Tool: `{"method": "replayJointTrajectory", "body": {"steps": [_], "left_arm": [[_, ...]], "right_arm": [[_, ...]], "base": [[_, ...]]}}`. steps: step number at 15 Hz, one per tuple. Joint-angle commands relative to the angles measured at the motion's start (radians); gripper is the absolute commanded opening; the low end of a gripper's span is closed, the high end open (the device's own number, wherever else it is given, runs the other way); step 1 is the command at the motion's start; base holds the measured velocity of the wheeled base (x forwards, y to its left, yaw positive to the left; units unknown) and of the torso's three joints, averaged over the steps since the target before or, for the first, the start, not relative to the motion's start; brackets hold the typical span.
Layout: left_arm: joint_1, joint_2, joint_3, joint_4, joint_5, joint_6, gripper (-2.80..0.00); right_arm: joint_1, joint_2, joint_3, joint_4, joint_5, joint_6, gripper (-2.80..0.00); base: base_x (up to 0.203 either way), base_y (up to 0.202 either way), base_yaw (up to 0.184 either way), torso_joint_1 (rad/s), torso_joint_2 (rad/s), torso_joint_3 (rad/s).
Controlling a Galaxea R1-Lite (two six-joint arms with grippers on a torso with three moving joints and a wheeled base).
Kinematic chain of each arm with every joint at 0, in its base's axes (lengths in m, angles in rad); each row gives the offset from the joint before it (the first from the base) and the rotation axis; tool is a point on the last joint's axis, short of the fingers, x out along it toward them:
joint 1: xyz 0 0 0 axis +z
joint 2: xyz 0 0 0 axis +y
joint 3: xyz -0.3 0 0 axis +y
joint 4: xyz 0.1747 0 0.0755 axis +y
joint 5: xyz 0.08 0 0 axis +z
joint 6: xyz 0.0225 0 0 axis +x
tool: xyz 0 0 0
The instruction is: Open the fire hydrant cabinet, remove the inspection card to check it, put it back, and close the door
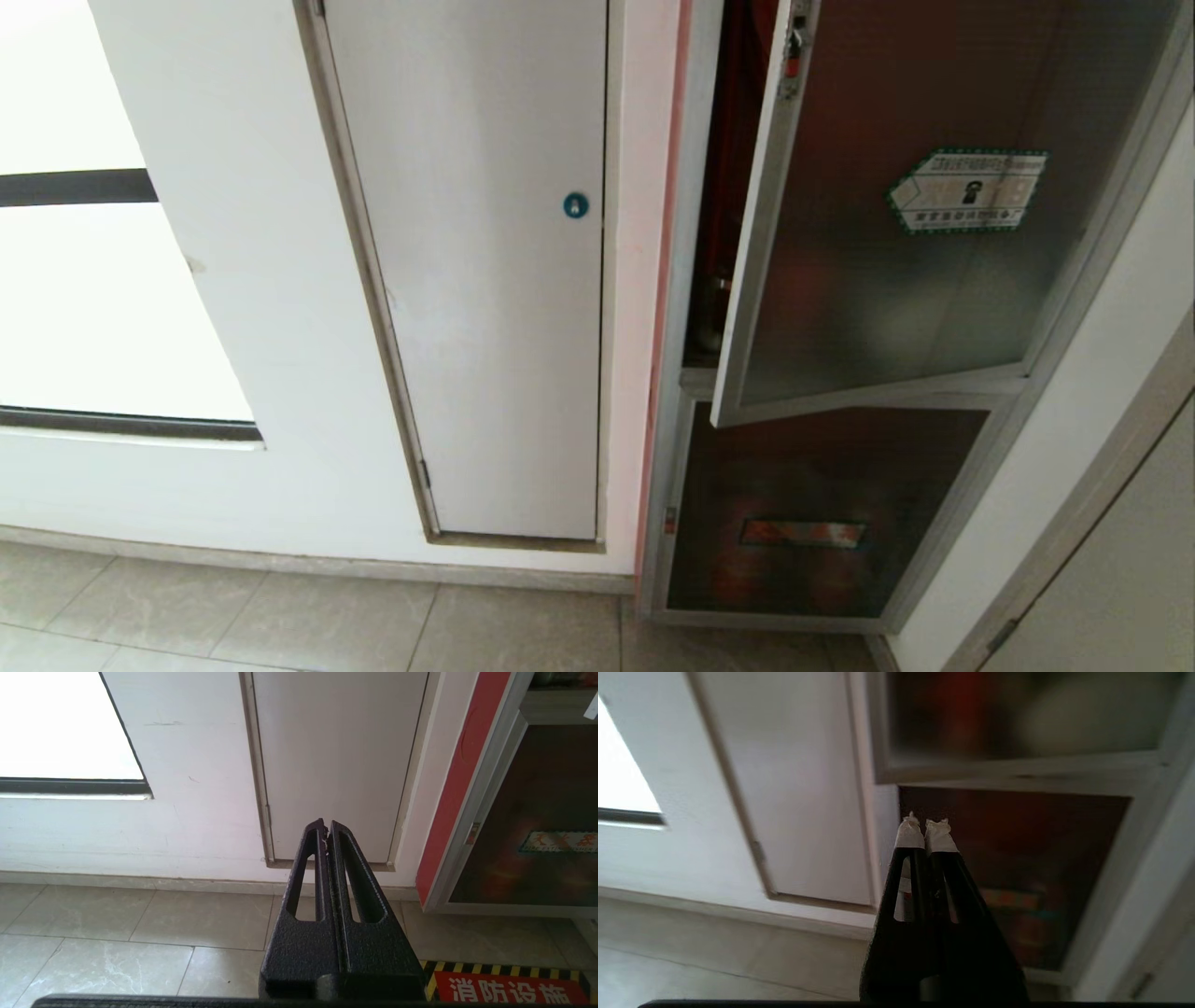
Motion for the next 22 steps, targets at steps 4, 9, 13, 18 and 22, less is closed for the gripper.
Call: {"method": "replayJointTrajectory", "body": {"steps": [4,9,13,18,22], "left_arm": [[0.0,0.001,0.0,0.0,0.0,0.0,-2.8],[0.0,0.001,0.0,0.0,0.0,0.0,-2.8],[0.0,0.001,0.0,0.0,0.0,0.0,-2.8],[0.0,0.0,0.0,0.0,0.0,0.0,-2.8],[0.0,0.0,0.0,0.0,0.0,0.0,-2.8]], "right_arm": [[0.0,-0.012,0.137,-0.023,-0.114,-0.085,-2.8],[0.0,-0.011,0.136,0.005,-0.124,-0.087,-2.8],[0.0,-0.011,0.136,0.005,-0.125,-0.067,-2.8],[0.0,-0.011,0.136,0.005,-0.125,-0.067,-2.8],[0.0,-0.012,0.136,0.005,-0.125,-0.067,-2.8]], "base": [[0.0,0.0,0.0,0.0,0.0,0.0],[0.0,0.0,0.0,0.0,0.0,0.0],[0.0,0.0,0.0,0.0,0.0,0.0],[0.0,0.0,0.0,0.0,0.0,0.0],[0.0,0.0,0.0,0.0,0.0,0.0]]}}
